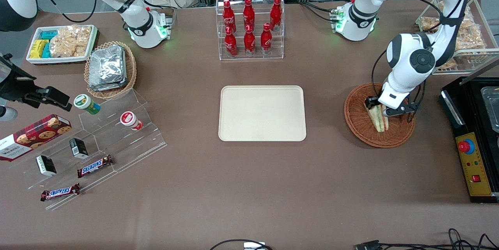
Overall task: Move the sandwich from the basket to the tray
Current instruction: 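Lower the open left gripper and close it on the sandwich, then lift the sandwich out of the basket with the left gripper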
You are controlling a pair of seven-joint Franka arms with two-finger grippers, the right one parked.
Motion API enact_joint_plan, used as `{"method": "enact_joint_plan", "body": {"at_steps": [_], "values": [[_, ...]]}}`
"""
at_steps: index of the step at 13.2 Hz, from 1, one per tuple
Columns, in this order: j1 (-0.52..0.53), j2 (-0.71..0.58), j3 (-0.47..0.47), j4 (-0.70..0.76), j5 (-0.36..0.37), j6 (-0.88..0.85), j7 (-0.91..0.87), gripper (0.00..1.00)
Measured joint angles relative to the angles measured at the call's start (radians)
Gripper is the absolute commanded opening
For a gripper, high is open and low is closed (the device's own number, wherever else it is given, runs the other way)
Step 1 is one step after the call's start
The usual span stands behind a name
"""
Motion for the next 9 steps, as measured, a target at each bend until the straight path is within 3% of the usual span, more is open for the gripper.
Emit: {"method": "enact_joint_plan", "body": {"at_steps": [6,9], "values": [[0.0,-0.005,0.0,0.009,0.001,-0.016,0.0,0.0],[-0.002,-0.088,-0.003,0.058,0.004,-0.177,0.009,0.0]]}}
